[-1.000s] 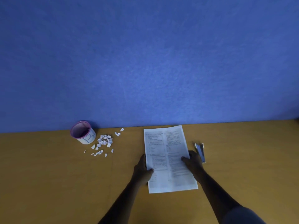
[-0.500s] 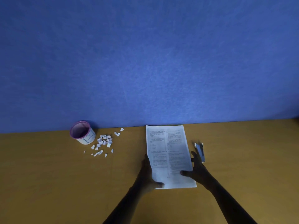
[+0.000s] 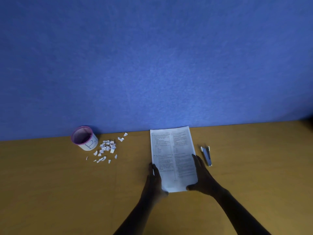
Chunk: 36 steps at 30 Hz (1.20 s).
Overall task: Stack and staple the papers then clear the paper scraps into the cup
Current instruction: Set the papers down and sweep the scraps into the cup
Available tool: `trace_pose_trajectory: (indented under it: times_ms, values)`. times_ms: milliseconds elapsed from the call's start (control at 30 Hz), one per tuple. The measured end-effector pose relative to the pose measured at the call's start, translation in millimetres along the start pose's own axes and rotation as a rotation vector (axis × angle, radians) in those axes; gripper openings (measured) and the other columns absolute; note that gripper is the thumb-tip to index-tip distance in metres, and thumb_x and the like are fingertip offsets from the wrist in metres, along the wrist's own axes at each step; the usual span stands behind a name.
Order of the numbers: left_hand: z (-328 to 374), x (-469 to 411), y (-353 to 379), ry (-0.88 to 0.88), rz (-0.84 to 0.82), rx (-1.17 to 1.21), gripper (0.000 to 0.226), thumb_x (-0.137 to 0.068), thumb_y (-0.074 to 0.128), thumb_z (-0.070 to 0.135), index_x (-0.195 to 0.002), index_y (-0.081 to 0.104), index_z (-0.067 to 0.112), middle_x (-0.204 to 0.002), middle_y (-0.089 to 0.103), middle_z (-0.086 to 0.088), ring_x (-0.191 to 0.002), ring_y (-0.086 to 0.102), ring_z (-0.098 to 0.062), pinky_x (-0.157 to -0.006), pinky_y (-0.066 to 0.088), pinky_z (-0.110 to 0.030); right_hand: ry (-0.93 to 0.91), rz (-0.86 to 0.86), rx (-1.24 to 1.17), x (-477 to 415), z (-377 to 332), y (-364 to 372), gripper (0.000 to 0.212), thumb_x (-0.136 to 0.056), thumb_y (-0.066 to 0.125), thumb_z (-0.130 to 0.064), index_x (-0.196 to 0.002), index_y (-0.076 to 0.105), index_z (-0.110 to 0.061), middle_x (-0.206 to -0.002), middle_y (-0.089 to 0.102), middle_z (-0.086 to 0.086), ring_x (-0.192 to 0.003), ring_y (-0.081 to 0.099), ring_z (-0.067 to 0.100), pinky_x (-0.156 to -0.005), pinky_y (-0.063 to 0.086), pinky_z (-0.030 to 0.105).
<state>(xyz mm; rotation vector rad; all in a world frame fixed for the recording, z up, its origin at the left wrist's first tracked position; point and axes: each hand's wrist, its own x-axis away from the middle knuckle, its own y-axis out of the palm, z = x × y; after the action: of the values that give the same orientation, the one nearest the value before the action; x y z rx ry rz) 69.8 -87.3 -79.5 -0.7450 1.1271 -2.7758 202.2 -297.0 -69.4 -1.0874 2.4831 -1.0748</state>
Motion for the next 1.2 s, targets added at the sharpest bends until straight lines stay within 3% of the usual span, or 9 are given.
trace_pose_trajectory:
  times_ms: [100,200,333,567,700,767,867,967,1200]
  values:
    - [6,1,0,-0.011,0.004,-0.061,0.143,-0.073,0.091,0.03,-0.16,-0.019,0.003,-0.172,-0.015,-0.014,-0.15,0.037,-0.029,-0.106,0.053,-0.029,0.032,-0.076,0.116,3,9,1,0.143,-0.054,0.09,-0.044,-0.161,0.003,-0.006,-0.164,0.013,0.008,-0.154,0.018,0.032,-0.111,0.049,0.047]
    - [5,-1,1,-0.01,0.032,-0.05,0.144,-0.071,0.093,0.029,-0.161,-0.017,0.005,-0.172,-0.014,-0.012,-0.147,0.041,-0.027,-0.104,0.055,-0.029,-0.046,-0.098,0.181,4,15,5,0.13,-0.066,0.078,-0.04,-0.159,-0.006,-0.007,-0.163,0.011,0.019,-0.151,0.023,0.038,-0.102,0.057,0.052]
    - [4,1,5,-0.023,0.057,-0.047,0.143,-0.069,0.094,0.029,-0.162,-0.013,0.008,-0.173,-0.011,-0.01,-0.147,0.039,-0.029,-0.106,0.053,-0.031,-0.021,-0.086,0.218,4,20,11,0.116,-0.072,0.069,-0.039,-0.158,0.0,-0.004,-0.159,0.02,0.025,-0.146,0.033,0.039,-0.092,0.062,0.052]
    - [-11,1,7,0.029,0.161,-0.026,0.138,-0.049,0.099,0.042,-0.155,0.011,0.025,-0.157,0.028,-0.001,-0.135,0.052,-0.022,-0.087,0.065,-0.035,0.023,-0.068,0.285,11,3,12,0.105,-0.077,0.072,-0.04,-0.154,0.008,-0.007,-0.15,0.031,0.028,-0.126,0.056,0.036,-0.078,0.066,0.048]
    - [-3,5,-18,-0.062,0.149,-0.103,0.142,-0.057,0.091,0.063,-0.158,0.003,0.019,-0.168,0.016,-0.007,-0.154,0.03,-0.027,-0.107,0.055,-0.04,0.363,-0.231,0.565,0,-22,0,0.137,-0.061,0.093,-0.047,-0.159,0.0,-0.023,-0.166,-0.008,0.022,-0.152,0.019,0.048,-0.105,0.052,0.057]
    - [-1,5,-34,-0.147,0.161,-0.108,0.142,-0.061,0.086,0.071,-0.162,0.002,0.016,-0.173,0.007,-0.01,-0.155,0.032,-0.03,-0.111,0.05,-0.042,0.366,-0.216,0.6,-15,-33,-4,0.137,-0.055,0.093,-0.057,-0.158,0.009,-0.024,-0.165,-0.003,0.022,-0.152,0.015,0.05,-0.109,0.044,0.06]
    - [-1,4,-61,-0.168,0.254,-0.11,0.128,-0.071,0.078,0.073,-0.163,0.009,0.017,-0.174,0.009,-0.009,-0.153,0.036,-0.031,-0.113,0.047,-0.044,0.232,-0.139,0.511,-42,-56,-7,0.11,-0.066,0.088,-0.056,-0.151,0.028,-0.021,-0.163,0.014,0.017,-0.145,0.034,0.044,-0.102,0.055,0.052]
    - [-11,1,-85,-0.133,0.386,-0.131,0.106,-0.082,0.072,0.068,-0.16,0.022,0.016,-0.17,0.022,-0.01,-0.147,0.044,-0.031,-0.105,0.053,-0.042,0.139,-0.079,0.437,-71,-89,1,0.076,-0.085,0.08,-0.041,-0.147,0.045,-0.016,-0.169,0.014,0.015,-0.147,0.035,0.04,-0.104,0.054,0.048]
    - [-57,9,-128,-0.169,0.57,-0.181,0.078,-0.094,0.066,0.052,-0.154,0.039,0.009,-0.162,0.04,-0.016,-0.145,0.042,-0.039,-0.104,0.052,-0.05,-0.064,-0.077,0.348,-123,-147,40,0.054,-0.091,0.075,-0.028,-0.139,0.057,-0.013,-0.163,0.034,0.013,-0.14,0.046,0.039,-0.103,0.055,0.048]
